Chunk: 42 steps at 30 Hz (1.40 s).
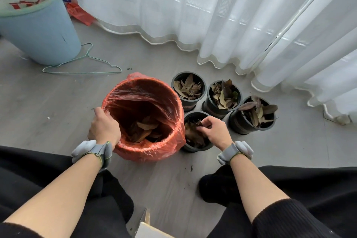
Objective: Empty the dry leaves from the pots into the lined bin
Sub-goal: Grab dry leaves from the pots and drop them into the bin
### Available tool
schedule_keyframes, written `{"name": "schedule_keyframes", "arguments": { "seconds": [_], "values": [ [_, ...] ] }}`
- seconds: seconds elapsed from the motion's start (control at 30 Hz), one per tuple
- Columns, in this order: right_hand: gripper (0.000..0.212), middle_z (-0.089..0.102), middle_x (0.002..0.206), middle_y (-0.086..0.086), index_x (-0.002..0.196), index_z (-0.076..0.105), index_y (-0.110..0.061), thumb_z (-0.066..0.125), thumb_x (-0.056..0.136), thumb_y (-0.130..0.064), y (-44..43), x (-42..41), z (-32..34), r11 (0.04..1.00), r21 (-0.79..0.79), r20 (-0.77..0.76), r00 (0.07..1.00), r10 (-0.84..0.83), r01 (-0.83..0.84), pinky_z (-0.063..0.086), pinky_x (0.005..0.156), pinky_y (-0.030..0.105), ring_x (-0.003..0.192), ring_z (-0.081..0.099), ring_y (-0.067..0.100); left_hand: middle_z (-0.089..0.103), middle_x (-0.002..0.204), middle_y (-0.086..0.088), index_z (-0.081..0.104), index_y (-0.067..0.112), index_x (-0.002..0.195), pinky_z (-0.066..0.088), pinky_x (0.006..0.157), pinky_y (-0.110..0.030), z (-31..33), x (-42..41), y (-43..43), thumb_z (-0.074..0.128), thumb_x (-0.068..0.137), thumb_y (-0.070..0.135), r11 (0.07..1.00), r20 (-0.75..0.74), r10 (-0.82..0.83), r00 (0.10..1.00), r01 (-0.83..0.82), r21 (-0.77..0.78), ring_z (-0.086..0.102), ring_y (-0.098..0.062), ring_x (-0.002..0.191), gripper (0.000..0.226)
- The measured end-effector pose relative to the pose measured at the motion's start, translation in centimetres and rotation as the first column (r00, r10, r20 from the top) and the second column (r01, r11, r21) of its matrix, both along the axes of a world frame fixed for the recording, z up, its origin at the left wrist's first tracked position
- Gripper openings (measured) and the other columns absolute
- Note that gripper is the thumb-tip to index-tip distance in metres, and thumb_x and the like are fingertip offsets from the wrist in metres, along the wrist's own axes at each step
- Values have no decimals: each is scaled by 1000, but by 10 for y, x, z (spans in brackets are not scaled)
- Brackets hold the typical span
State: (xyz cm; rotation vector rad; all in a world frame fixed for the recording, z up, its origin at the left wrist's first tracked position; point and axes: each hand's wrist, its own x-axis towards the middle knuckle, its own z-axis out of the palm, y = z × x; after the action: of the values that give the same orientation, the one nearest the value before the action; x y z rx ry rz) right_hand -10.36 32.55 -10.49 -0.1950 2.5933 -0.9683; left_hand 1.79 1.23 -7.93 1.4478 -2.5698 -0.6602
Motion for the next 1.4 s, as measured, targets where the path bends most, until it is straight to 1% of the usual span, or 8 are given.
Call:
{"name": "schedule_keyframes", "arguments": {
  "seconds": [0.17, 0.37, 0.47, 0.6, 0.73, 1.1, 1.23, 1.4],
  "values": [
    [13, 67, 84, -2, 89, 65, -17, 76, 83, -20, 4, 5, 8, 998, -24, -47, 997, -54, 53, 45, 73, 23, 77, 60, 15, 60, 102, -31, 37, 7, 106, 35, 67, -45, 3, 1, 2, 31, 102, 28, 1000, -4, -23, 1000, 23, 14, 57, -51, 88, 22],
    [12, 68, 80, -2, 86, 63, -19, 75, 82, -19, 1, 2, 22, 985, -110, -73, 987, -140, 132, 53, 72, 26, 75, 65, 17, 60, 102, -32, 37, 6, 104, 34, 67, -45, 6, -1, 3, 33, 101, 24, 1000, -2, -22, 1000, 22, 18, 57, -51, 90, 19],
    [12, 67, 80, -6, 85, 63, -23, 74, 83, -23, 0, -3, 31, 996, -63, -155, 986, -67, 58, 45, 68, 16, 75, 62, 11, 60, 102, -32, 36, 7, 103, 34, 67, -46, 5, 0, 1, 33, 101, 25, 1000, 2, -14, 1000, 14, 19, 56, -51, 91, 18],
    [9, 65, 87, -2, 92, 65, -17, 69, 86, -22, 3, 3, 34, 998, 58, -261, 965, 37, -22, 46, 73, 23, 79, 58, 14, 60, 103, -32, 37, 7, 103, 34, 68, -46, 5, 0, 3, 33, 101, 25, 1000, -1, -19, 1000, 19, 25, 56, -51, 91, 18],
    [8, 60, 85, -7, 92, 65, -18, 68, 86, -22, -2, 0, 46, 994, 85, -353, 932, 89, -63, 42, 69, 20, 76, 55, 10, 59, 105, -31, 37, 7, 104, 34, 67, -46, 7, -1, 3, 33, 102, 25, 1000, -5, -15, 1000, 15, 19, 56, -51, 92, 19],
    [10, 65, 79, -11, 89, 66, -21, 69, 84, -30, 4, -7, 64, 994, 91, -288, 954, 89, -65, 50, 68, 26, 72, 59, 9, 60, 103, -31, 37, 7, 103, 35, 67, -46, 6, -1, 3, 32, 101, 25, 1000, -12, -24, 1000, 24, 16, 57, -51, 90, 18],
    [8, 62, 73, -19, 84, 63, -31, 71, 83, -31, 1, -19, 89, 996, 35, -316, 945, 88, -81, 43, 62, 18, 65, 56, -2, 60, 102, -31, 37, 8, 103, 35, 67, -46, 5, 0, 2, 32, 101, 25, 1000, -13, -23, 1000, 23, 15, 57, -50, 90, 18],
    [12, 62, 67, -19, 81, 62, -32, 74, 81, -33, 0, -26, 113, 997, -65, -331, 943, 20, -44, 44, 62, 17, 58, 54, 1, 60, 104, -32, 37, 8, 104, 35, 67, -46, 4, -1, 3, 32, 102, 25, 999, -17, -24, 1000, 24, 24, 57, -51, 91, 18]
  ]
}}
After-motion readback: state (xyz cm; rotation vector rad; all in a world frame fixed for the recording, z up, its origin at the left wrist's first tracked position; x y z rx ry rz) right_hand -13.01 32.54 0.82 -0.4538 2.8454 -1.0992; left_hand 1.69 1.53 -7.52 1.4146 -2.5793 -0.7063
